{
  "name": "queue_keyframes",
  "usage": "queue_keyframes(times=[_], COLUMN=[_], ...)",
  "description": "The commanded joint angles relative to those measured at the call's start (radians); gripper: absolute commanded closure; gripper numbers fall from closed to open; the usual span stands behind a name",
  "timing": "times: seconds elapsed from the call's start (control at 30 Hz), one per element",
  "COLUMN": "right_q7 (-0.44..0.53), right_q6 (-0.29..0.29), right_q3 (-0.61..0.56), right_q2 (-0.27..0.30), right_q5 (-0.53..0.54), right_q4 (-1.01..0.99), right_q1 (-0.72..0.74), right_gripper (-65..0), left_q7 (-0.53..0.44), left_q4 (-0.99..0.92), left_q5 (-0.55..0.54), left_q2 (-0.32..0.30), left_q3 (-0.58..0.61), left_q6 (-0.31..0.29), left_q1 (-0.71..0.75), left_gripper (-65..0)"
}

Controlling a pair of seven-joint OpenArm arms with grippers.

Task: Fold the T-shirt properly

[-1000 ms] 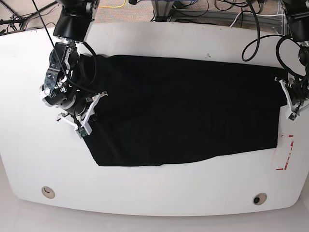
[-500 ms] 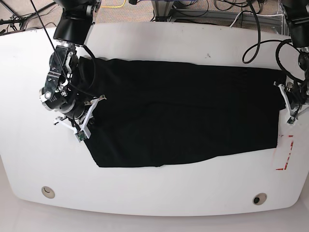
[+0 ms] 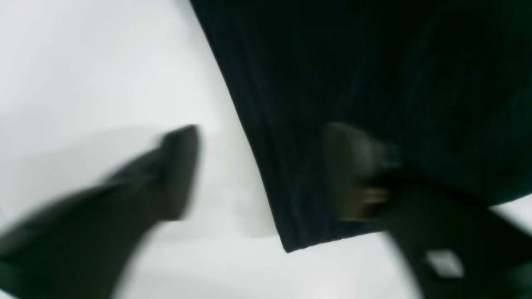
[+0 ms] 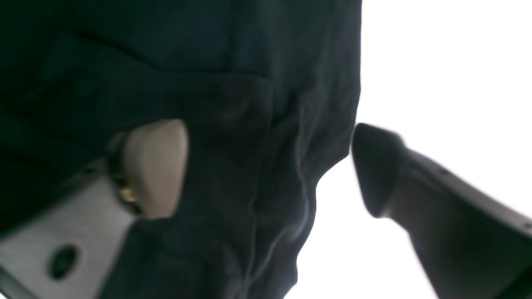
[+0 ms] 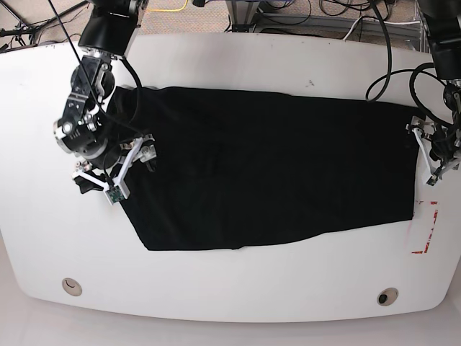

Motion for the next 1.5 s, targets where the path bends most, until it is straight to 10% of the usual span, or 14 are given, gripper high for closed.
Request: queue_keyframes(times=[0.0,0.53,0.73,1.47], right_q7=[0.017,0.018,0.023,0.023], right_q6=[-0.001,-0.001,-0.001,-0.001], right_q3=[0.036,0.269,0.323,0.323], right_q2=[-0.003,-0.081,-0.111,-0.142], right_q5=[0.004,0.010,0.011,0.011], right_q4=[0.082,0.176,0.167,0.039], right_q1=[-0.016,-0.261,-0.315,-0.301], right_gripper=[-65.0,-64.5,-51.8,-45.3], left_q7=[-0.009,0.053,0.053,-0.102], left_q4=[0.017,0.022,0.132,0.476], left_q5=[-0.006,-0.006,-0.006,0.002], left_q2=[-0.025,-0.054,-0.047,0.200], left_q3=[-0.008,-0.212,-0.322,-0.451], left_q6=[-0.001,-0.001,-0.001,-0.001], left_q1=[-0.022,-0.008,0.090,0.336], left_gripper=[-57.5,-53.6,-53.6,-53.7])
